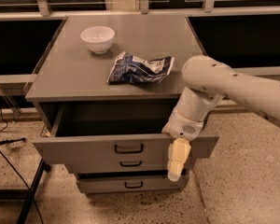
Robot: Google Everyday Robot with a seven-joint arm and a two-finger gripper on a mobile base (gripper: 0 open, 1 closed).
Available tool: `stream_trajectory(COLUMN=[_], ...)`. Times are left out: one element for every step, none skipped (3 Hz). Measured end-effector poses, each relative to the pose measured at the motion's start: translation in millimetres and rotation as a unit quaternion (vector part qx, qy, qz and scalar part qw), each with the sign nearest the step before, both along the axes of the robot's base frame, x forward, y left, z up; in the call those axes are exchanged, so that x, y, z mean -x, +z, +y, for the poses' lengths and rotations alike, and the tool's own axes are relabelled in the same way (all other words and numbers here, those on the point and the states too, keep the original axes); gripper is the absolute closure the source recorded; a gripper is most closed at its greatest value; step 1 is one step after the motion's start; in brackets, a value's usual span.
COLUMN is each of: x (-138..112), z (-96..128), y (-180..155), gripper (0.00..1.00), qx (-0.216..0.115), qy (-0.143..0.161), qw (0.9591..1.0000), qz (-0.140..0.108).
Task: Open top drawer
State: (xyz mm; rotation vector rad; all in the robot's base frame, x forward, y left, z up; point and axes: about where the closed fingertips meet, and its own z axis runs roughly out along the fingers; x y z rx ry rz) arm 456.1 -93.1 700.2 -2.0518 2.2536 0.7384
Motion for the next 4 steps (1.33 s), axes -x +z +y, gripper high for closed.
stream_trajectory(x=[19,33,94,94], z=[-13,-28,-66,-66], y=[11,22,45,45], gripper=[0.00,0.00,0.00,0.00], qx=[0.005,0.001,-0.006,-0.006], qy=[-0.010,-0.028,-0.074,-0.074], qw=[0.9997,0.9992,0.9962,0.9962], qz=[0.023,0.029,0.045,0.045])
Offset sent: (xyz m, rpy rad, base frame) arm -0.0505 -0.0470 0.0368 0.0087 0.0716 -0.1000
